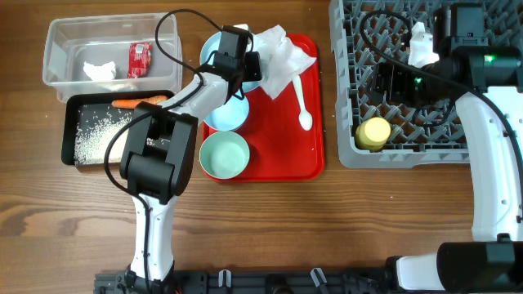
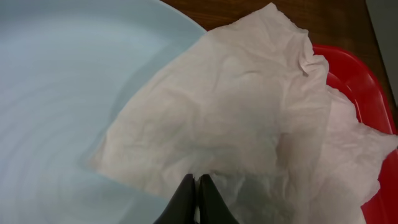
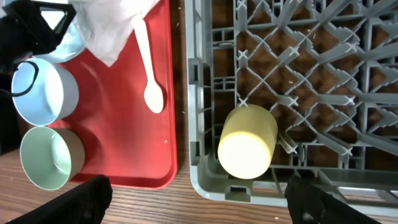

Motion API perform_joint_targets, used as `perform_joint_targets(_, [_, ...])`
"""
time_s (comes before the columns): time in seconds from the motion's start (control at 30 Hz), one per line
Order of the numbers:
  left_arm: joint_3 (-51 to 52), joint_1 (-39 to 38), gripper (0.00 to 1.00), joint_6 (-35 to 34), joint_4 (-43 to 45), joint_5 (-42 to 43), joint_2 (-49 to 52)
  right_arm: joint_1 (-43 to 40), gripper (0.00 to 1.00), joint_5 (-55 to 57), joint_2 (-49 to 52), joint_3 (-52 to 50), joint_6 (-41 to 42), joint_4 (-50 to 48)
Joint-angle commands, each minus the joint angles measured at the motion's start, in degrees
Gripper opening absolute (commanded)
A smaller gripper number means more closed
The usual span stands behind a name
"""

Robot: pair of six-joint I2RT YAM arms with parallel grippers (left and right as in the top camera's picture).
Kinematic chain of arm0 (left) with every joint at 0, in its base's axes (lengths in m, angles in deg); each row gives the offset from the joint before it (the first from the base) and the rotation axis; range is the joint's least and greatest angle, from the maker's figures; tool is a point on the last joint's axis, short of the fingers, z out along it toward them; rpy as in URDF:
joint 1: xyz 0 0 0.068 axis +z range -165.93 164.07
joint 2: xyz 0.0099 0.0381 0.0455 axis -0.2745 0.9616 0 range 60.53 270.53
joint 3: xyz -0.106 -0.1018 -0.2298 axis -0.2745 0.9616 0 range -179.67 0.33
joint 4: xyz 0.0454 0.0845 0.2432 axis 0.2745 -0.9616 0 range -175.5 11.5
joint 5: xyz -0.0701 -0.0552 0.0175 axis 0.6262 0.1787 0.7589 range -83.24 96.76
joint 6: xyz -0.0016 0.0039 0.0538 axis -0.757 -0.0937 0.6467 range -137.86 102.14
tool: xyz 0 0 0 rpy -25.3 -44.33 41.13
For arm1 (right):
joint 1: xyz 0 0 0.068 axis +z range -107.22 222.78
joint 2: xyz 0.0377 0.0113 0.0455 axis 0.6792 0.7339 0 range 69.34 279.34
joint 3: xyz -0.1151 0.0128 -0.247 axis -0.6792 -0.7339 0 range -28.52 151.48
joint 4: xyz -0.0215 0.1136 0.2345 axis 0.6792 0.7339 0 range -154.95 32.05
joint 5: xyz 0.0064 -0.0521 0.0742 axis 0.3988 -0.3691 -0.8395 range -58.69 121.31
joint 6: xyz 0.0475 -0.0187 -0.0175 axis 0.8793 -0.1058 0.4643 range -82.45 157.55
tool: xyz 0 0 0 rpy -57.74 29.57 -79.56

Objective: Sort waste into correct bins and load items into the dishwasher rack

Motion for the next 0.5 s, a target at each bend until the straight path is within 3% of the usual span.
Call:
perform_joint_targets(0.0, [0.0, 0.0, 0.04, -0.3, 0.0, 3.1, -1.2, 0.2, 0.93, -0.5, -0.1, 0.7, 0.0, 0.5])
perform_joint_targets(0.47, [0.0, 0.0, 0.04, 0.6, -4.9, 3.0, -17.4, 0.2, 0.93, -0.5, -0.1, 0.7, -0.4, 0.5])
